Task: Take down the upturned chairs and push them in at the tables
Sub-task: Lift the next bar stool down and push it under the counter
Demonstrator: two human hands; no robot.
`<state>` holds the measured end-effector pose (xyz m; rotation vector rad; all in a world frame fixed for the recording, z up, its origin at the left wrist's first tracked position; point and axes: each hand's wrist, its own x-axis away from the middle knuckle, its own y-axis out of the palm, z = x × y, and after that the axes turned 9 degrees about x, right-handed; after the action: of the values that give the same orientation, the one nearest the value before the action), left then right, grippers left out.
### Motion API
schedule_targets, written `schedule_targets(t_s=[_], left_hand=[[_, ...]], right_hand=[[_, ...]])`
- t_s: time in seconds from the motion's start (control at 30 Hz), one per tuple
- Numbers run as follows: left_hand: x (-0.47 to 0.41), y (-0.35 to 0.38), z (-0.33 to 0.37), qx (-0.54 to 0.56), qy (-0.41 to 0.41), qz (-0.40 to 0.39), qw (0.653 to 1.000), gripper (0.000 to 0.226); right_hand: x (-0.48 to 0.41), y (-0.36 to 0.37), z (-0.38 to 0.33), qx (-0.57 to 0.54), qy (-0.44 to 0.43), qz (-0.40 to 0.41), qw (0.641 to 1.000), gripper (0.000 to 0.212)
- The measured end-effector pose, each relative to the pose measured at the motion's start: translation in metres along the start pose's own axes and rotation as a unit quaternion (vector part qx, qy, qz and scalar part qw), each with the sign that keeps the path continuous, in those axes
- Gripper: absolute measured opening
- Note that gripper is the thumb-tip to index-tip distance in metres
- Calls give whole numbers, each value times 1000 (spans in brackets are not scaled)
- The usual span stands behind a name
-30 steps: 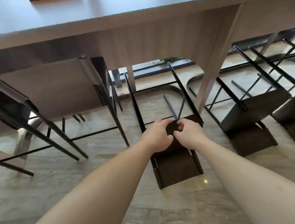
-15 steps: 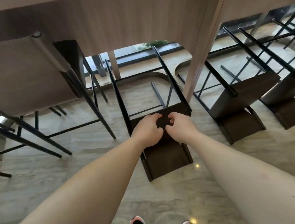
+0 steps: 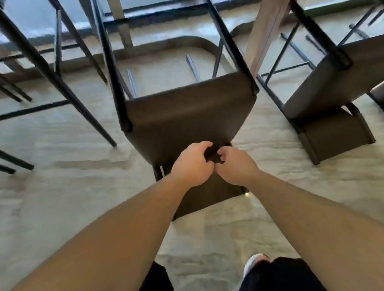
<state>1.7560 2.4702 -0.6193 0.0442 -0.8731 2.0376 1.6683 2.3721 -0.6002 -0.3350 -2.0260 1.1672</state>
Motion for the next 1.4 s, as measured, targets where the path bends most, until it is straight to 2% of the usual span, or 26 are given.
schedule_targets(t_s=[0.13, 0.23, 0.37, 0.5, 0.57, 0.67, 0.77, 0.97, 1.07, 1.4], left_hand=[[-46, 65, -83, -16, 2, -10, 1000, 57], [-80, 115, -138, -3, -21, -30, 999, 52], [-116, 169, -189, -25, -10, -53, 998, 52], [-127, 197, -219, -104, -20, -82, 991, 48], [-120, 205, -228, -172, 2, -96, 980, 38], [-108, 218, -243, -301, 34, -119, 946, 36], [-108, 234, -252, -387, 37, -143, 910, 52], [-113, 248, -275, -392, 6, -98, 915, 85], [-116, 252, -283, -399, -6, -90, 913, 92], [-118, 262, -299, -392, 27, -79, 916, 105]], right_hand=[[-65, 89, 44, 13, -24, -15, 1000, 29], [-108, 148, 75, 11, -23, -26, 999, 34], [-152, 201, 103, 36, -26, -21, 999, 41], [-165, 237, 113, 88, -43, -34, 995, 14], [-163, 252, 114, 120, -61, -39, 990, 15], [-159, 274, 114, 183, -90, -45, 978, 33], [-162, 293, 115, 217, -68, -31, 973, 51], [-174, 320, 121, 243, -66, -51, 967, 98], [-181, 332, 129, 252, -80, -59, 962, 104], [-197, 347, 150, 347, -157, -1, 925, 119]])
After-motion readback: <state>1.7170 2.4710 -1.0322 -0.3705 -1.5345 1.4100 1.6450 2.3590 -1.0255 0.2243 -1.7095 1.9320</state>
